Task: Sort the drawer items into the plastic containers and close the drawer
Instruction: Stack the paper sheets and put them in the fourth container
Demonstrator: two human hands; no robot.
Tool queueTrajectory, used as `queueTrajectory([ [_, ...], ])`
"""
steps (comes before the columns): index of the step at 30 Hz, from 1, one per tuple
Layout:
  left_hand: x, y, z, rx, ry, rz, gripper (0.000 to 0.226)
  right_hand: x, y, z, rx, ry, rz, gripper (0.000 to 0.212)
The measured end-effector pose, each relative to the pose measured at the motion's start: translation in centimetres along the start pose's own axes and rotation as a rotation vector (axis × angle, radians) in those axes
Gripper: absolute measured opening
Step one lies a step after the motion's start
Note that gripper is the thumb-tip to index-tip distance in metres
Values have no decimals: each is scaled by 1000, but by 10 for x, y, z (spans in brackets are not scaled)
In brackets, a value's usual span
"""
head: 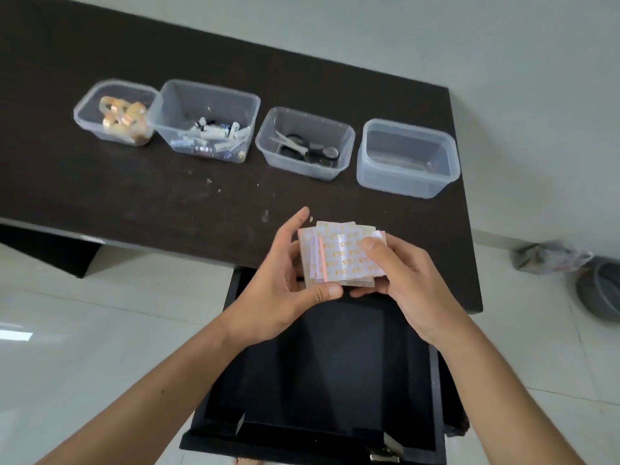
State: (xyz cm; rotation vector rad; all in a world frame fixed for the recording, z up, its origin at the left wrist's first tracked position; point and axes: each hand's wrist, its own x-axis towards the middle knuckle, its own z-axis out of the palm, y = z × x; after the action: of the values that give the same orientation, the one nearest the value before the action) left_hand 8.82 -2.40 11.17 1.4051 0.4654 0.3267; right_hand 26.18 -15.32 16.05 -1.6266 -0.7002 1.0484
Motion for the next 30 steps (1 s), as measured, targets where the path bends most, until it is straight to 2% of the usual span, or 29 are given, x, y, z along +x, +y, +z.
queueTrajectory([
  [3, 28, 43, 10, -26, -64, -109, 125, 16, -21, -7, -91, 63, -17, 31],
  [6, 69, 95, 28, 17, -84, -99, 113, 32, -54, -31, -152, 188, -33, 46],
  [9, 87, 100, 31, 21, -73, -63, 87, 42, -60, -35, -199, 169, -55, 26],
  [13, 117, 108, 36, 53, -84, -78, 90, 56, -69, -56, -143, 205, -56, 27],
  [16, 158, 121, 43, 30, -107, -65, 49, 81, -79, -83, -138, 276, -37, 36],
  [18, 182, 127, 52, 44, -96, -62, 40, 98, -84, -100, -142, 300, -41, 38],
  [23, 239, 127, 65, 65, -7, -98, 38, 141, -94, -136, -254, 294, -39, 41],
  [27, 272, 106, 70, 162, 31, -278, 56, 164, -82, -151, -332, 239, 110, 40],
  [30, 280, 90, 72, 201, 58, -391, 50, 171, -74, -156, -378, 202, 203, 42],
])
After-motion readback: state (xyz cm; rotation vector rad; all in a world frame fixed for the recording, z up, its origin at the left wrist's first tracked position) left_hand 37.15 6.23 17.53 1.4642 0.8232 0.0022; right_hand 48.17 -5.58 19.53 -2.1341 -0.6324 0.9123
